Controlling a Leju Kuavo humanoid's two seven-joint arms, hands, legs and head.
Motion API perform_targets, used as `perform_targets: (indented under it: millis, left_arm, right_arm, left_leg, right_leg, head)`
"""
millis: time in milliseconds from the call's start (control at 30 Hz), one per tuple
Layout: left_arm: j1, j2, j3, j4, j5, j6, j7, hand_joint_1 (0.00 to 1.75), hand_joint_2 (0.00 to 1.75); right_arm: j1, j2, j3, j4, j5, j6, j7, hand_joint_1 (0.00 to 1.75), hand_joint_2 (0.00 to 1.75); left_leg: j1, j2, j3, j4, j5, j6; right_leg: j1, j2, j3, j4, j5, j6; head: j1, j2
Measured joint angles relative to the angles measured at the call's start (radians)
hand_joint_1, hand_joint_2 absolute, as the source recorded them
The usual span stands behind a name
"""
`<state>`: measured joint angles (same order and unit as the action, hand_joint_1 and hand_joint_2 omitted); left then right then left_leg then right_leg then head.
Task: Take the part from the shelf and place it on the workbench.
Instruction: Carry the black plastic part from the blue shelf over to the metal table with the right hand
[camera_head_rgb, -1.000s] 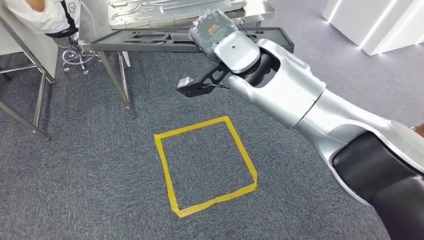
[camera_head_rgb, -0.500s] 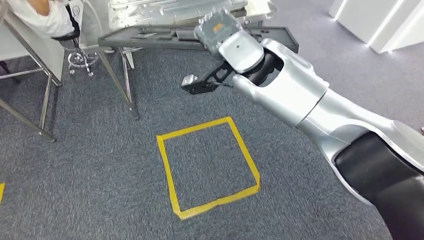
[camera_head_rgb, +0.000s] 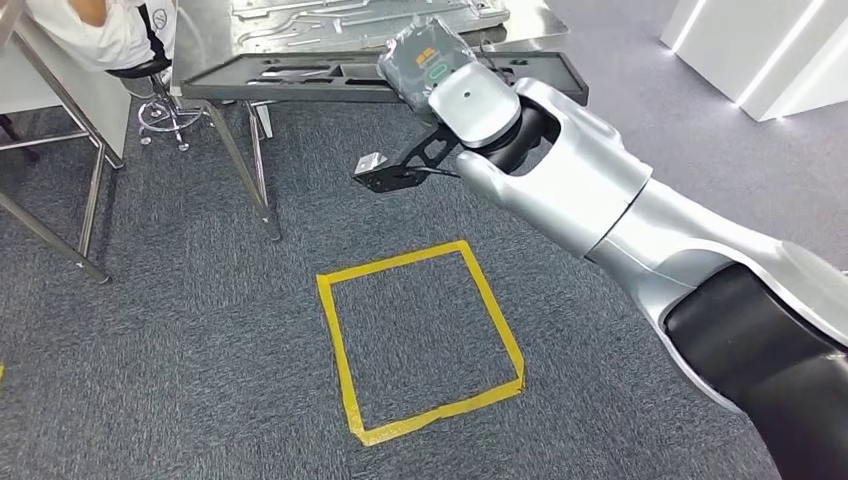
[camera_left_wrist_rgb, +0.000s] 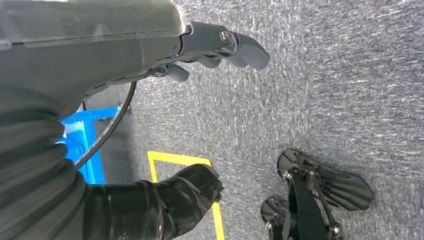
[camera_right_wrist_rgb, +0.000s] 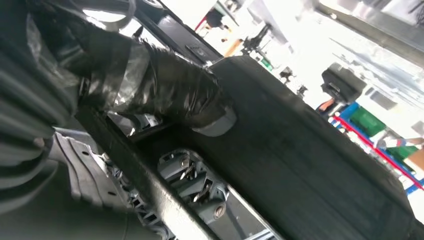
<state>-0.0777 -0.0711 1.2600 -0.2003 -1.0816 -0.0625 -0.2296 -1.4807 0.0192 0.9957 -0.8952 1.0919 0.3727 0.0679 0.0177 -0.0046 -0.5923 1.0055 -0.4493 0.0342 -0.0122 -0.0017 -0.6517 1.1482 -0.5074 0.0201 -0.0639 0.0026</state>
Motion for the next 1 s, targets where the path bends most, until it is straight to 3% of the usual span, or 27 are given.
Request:
perform_targets:
  millis: [67, 100, 133, 167, 233, 267, 300, 400, 433, 500, 567, 633, 667, 700, 767, 800, 833, 900, 933, 1000]
  left_arm:
    - [0.0, 0.0, 0.0, 0.0, -0.001, -0.001, -0.001, 0.0, 1.75]
    - [0.0, 0.0, 0.0, 0.0, -0.002, -0.002, -0.001, 0.0, 1.75]
    - [0.0, 0.0, 0.0, 0.0, -0.003, -0.003, -0.001, 0.0, 1.75]
    - [0.0, -0.001, 0.0, 0.0, -0.005, -0.004, -0.001, 0.0, 1.75]
    - [0.003, -0.002, 0.0, 0.0, -0.006, -0.005, -0.001, 0.0, 1.75]
    - [0.003, -0.003, 0.0, 0.0, -0.007, -0.005, -0.001, 0.0, 1.75]
    - [0.002, -0.003, 0.0, 0.0, -0.008, -0.005, -0.001, 0.0, 1.75]
    - [-0.002, -0.004, -0.002, 0.0, -0.014, -0.005, 0.0, 0.0, 1.75]
    - [-0.003, -0.004, -0.002, 0.0, -0.015, -0.004, 0.0, 0.0, 1.75]
    - [-0.002, -0.006, -0.002, 0.0, -0.02, -0.002, 0.002, 0.0, 1.75]
    - [0.0, -0.008, -0.006, 0.0, -0.041, 0.007, 0.003, 0.0, 1.75]
    - [0.003, -0.008, -0.017, 0.0, -0.058, 0.015, 0.004, 0.0, 1.75]
    - [0.005, -0.008, -0.022, 0.0, -0.055, 0.015, 0.004, 0.0, 1.75]
    - [0.007, -0.008, -0.024, 0.0, -0.049, 0.013, 0.004, 0.0, 1.75]
    - [0.013, -0.007, -0.024, 0.0, -0.039, 0.01, 0.004, 0.0, 1.75]
    - [0.014, -0.007, -0.024, 0.0, -0.039, 0.009, 0.004, 0.0, 1.75]
    - [0.014, -0.007, -0.024, 0.0, -0.04, 0.009, 0.004, 0.0, 1.75]
    - [0.01, -0.008, -0.024, 0.0, -0.041, 0.008, 0.004, 0.0, 1.75]
    - [0.01, -0.008, -0.024, -0.001, -0.041, 0.008, 0.003, 0.0, 1.75]
    - [0.01, -0.008, -0.024, -0.001, -0.038, 0.008, 0.002, 0.0, 1.75]
  right_arm:
    - [-0.001, 0.0, 0.0, 0.001, 0.003, 0.0, -0.001, 1.75, 1.75]
    - [0.001, 0.0, 0.0, 0.002, 0.005, 0.0, -0.002, 1.75, 1.75]
    - [0.002, 0.0, 0.0, 0.004, 0.006, 0.0, -0.003, 1.75, 1.75]
    - [0.002, 0.0, 0.0, 0.005, 0.007, 0.0, -0.003, 1.75, 1.75]
    - [0.001, 0.0, 0.0, 0.008, 0.008, 0.0, -0.003, 1.75, 1.75]
    - [-0.001, 0.0, 0.0, 0.009, 0.009, -0.001, -0.004, 1.75, 1.75]
    - [-0.002, 0.001, 0.0, 0.011, 0.009, -0.002, -0.005, 1.75, 1.75]
    - [-0.004, 0.003, 0.0, 0.013, 0.009, -0.003, -0.01, 1.75, 1.75]
    - [-0.005, 0.004, 0.0, 0.014, 0.01, -0.003, -0.01, 1.75, 1.75]
    - [-0.008, 0.006, 0.0, 0.017, 0.012, -0.003, -0.01, 1.75, 1.75]
    - [-0.007, 0.01, 0.001, 0.02, 0.013, -0.003, -0.011, 1.75, 1.75]
    - [-0.003, 0.012, 0.001, 0.022, 0.013, -0.003, -0.014, 1.75, 1.75]
    - [-0.001, 0.013, 0.001, 0.023, 0.014, -0.003, -0.014, 1.75, 1.75]
    - [-0.001, 0.014, 0.001, 0.024, 0.014, -0.003, -0.014, 1.75, 1.75]
    - [0.0, 0.016, 0.002, 0.029, 0.016, -0.003, -0.014, 1.75, 1.75]
    - [0.0, 0.018, 0.002, 0.032, 0.016, -0.003, -0.014, 1.75, 1.75]
    - [0.0, 0.019, 0.003, 0.034, 0.017, -0.002, -0.014, 1.75, 1.75]
    - [-0.005, 0.024, 0.004, 0.035, 0.019, -0.003, -0.014, 1.75, 1.75]
    - [-0.006, 0.025, 0.004, 0.035, 0.021, -0.004, -0.013, 1.75, 1.75]
    - [-0.007, 0.025, 0.004, 0.037, 0.025, -0.005, -0.011, 1.75, 1.75]
  left_leg:
    - [-0.001, -0.001, 0.008, 0.001, -0.008, 0.005]
    - [-0.002, -0.002, 0.015, 0.001, -0.013, 0.005]
    - [-0.002, -0.004, 0.024, 0.002, -0.021, 0.005]
    - [-0.002, -0.006, 0.036, 0.002, -0.029, 0.003]
    - [-0.004, -0.009, 0.062, 0.002, -0.048, -0.004]
    - [-0.004, -0.01, 0.071, 0.002, -0.057, -0.009]
    - [-0.005, -0.01, 0.077, -0.001, -0.064, -0.015]
    - [-0.005, -0.007, 0.082, 0.014, -0.063, -0.032]
    - [-0.005, -0.006, 0.07, 0.046, -0.053, -0.035]
    - [-0.002, -0.003, 0.003, 0.156, -0.046, -0.042]
    - [0.001, -0.002, -0.083, 0.263, -0.092, -0.053]
    - [0.003, -0.001, -0.136, 0.279, -0.153, -0.06]
    - [0.003, -0.001, -0.145, 0.248, -0.156, -0.06]
    - [0.003, 0.0, -0.144, 0.196, -0.127, -0.058]
    - [0.0, 0.005, -0.135, 0.074, 0.016, -0.049]
    - [-0.003, 0.006, -0.129, 0.035, 0.075, -0.043]
    - [-0.006, 0.007, -0.124, 0.012, 0.111, -0.037]
    - [-0.008, 0.006, -0.104, 0.001, 0.1, -0.024]
    - [-0.006, 0.005, -0.089, -0.007, 0.092, -0.017]
    - [-0.003, 0.004, -0.051, -0.022, 0.072, -0.009]
  right_leg:
    - [0.0, 0.001, -0.077, 0.125, -0.045, 0.003]
    - [-0.001, 0.001, -0.105, 0.161, -0.049, 0.004]
    - [-0.001, 0.001, -0.116, 0.162, -0.034, 0.003]
    - [0.0, 0.001, -0.108, 0.123, -0.001, 0.0]
    - [0.003, 0.001, -0.062, -0.01, 0.082, -0.01]
    - [0.007, 0.001, -0.042, -0.067, 0.102, -0.015]
    - [0.011, 0.0, -0.028, -0.1, 0.112, -0.021]
    - [0.013, -0.001, 0.0, -0.124, 0.097, -0.039]
    - [0.01, -0.001, 0.013, -0.13, 0.09, -0.046]
    - [0.006, -0.002, 0.042, -0.138, 0.075, -0.055]
    - [0.005, 0.0, 0.07, -0.141, 0.052, -0.058]
    - [0.004, 0.002, 0.106, -0.141, 0.022, -0.055]
    - [0.002, 0.003, 0.126, -0.141, 0.006, -0.052]
    - [0.001, 0.002, 0.148, -0.141, -0.01, -0.049]
    - [0.001, 0.003, 0.18, -0.143, -0.043, -0.041]
    - [0.001, 0.003, 0.191, -0.148, -0.055, -0.035]
    - [0.001, 0.004, 0.201, -0.152, -0.061, -0.028]
    - [0.002, 0.006, 0.203, -0.137, -0.047, -0.014]
    - [0.002, 0.006, 0.184, -0.096, -0.023, -0.01]
    - [0.0, 0.006, 0.101, 0.035, 0.011, -0.005]
  head:
    - [0.0, 0.0]
    - [0.0, 0.0]
    - [0.0, 0.0]
    - [0.0, 0.0]
    - [0.0, 0.0]
    - [0.0, 0.0]
    - [0.0, 0.0]
    - [0.001, 0.0]
    - [0.001, 0.0]
    - [0.001, 0.0]
    - [0.001, 0.0]
    - [0.001, 0.0]
    - [0.001, 0.0]
    - [0.001, 0.0]
    - [0.002, 0.0]
    - [0.002, 0.0]
    - [0.002, 0.0]
    - [0.001, 0.0]
    - [0.001, 0.0]
    - [0.002, 0.0]
